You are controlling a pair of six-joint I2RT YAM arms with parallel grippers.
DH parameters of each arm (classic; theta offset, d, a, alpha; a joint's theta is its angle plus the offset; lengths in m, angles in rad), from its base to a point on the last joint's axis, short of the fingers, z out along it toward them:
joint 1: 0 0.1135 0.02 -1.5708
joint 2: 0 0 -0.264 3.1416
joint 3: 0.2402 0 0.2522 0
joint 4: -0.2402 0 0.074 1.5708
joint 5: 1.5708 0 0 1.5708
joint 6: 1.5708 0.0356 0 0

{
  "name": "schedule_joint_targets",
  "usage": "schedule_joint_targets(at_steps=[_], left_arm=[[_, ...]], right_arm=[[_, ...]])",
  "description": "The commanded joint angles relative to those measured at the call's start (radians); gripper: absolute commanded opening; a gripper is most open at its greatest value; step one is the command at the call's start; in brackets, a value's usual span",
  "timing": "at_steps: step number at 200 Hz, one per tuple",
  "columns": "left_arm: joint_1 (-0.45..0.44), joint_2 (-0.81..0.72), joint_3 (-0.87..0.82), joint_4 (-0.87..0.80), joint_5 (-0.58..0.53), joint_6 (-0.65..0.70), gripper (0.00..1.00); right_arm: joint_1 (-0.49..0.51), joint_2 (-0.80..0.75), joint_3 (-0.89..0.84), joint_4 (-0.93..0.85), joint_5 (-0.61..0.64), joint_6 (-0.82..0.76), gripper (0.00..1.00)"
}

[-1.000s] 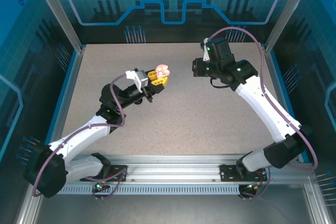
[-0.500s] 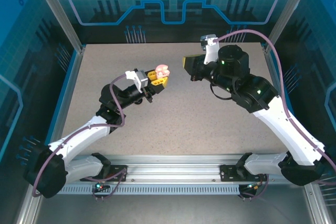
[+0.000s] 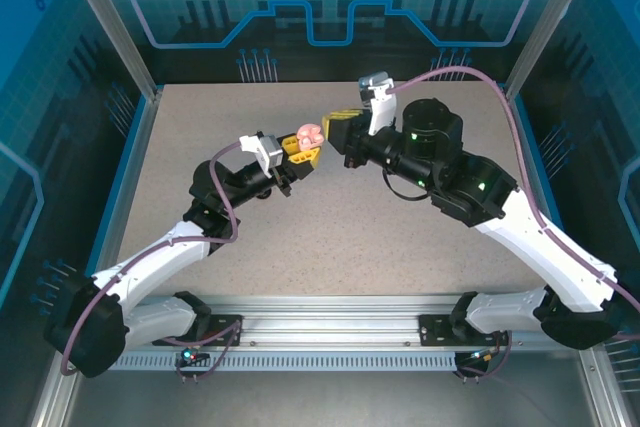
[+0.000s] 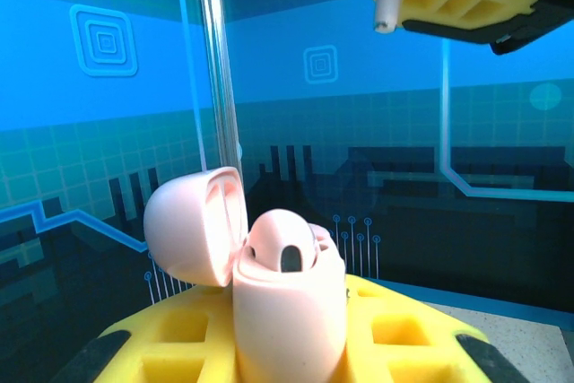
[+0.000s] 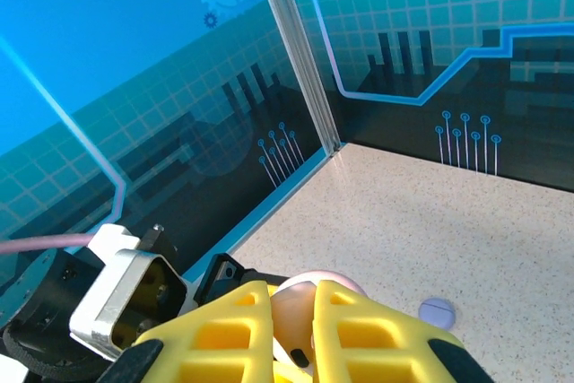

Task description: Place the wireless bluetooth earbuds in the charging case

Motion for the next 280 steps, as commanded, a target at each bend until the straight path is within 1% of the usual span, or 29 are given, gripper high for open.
schedule_joint_targets(at_steps=[1, 79, 280], left_arm=[[-0.01, -0.003, 0.004, 0.028, -0.003, -0.005, 0.0], [-0.013, -0.004, 0.008, 0.027, -0.003, -0.006, 0.0], [-0.013, -0.004, 0.012, 0.026, -0.009, 0.0, 0.0]], right_arm=[[0.019, 0.01, -0.018, 0.039, 0.023, -0.012, 0.14], [0.018, 0.059, -0.028, 0.04, 0.008, 0.002, 0.14], [0.02, 0.088, -0.08, 0.033, -0.026, 0.051, 0.14]])
